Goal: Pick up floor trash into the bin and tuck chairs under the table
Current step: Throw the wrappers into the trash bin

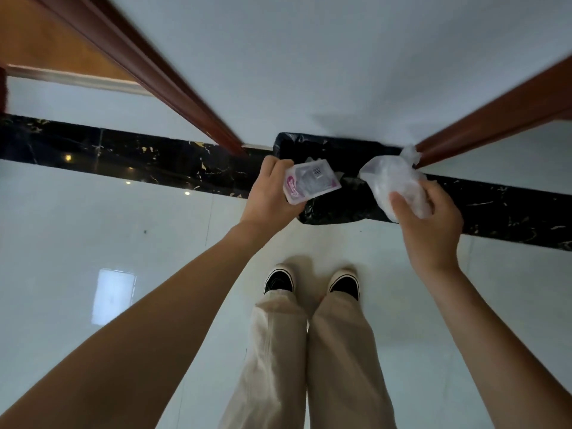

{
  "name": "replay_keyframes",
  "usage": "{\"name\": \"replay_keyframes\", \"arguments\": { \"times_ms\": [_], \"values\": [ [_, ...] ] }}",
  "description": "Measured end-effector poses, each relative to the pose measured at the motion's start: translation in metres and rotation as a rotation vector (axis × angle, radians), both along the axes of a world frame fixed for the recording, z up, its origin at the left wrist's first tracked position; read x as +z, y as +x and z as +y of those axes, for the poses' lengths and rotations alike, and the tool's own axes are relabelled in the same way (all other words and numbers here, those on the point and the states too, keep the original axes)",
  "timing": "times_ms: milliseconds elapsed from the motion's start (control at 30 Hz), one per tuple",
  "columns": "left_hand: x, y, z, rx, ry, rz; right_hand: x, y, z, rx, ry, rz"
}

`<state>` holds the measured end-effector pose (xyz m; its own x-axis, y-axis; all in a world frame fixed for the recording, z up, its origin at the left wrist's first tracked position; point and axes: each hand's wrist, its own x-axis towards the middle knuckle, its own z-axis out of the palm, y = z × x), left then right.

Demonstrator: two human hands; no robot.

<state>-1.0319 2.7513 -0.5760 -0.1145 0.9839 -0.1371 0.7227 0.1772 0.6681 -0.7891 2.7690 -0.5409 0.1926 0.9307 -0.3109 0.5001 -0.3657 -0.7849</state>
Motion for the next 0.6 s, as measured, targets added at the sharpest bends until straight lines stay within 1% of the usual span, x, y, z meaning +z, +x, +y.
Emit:
{"name": "replay_keyframes", "arguments": {
  "times_ms": [133, 267, 367, 433, 600],
  "values": [
    [-0.041, 0.005, 0.024, -0.069, 0.024, -0.037, -0.04, 0.001, 0.01, -0.058, 0.028, 0.028],
    [-0.067, 0.011, 0.039, -0.139, -0.019, -0.026, -0.062, 0.0, 0.013, -0.058, 0.017, 0.028],
    [-0.072, 0.011, 0.042, -0.189, -0.04, -0.003, -0.064, -0.002, 0.014, -0.046, 0.011, 0.028],
    [-0.072, 0.008, 0.043, -0.196, -0.037, -0.029, -0.064, -0.002, 0.014, -0.045, 0.007, 0.026],
    [-0.068, -0.002, 0.038, -0.194, -0.109, -0.029, -0.06, -0.006, 0.014, -0.038, 0.01, 0.007]
  ]
}}
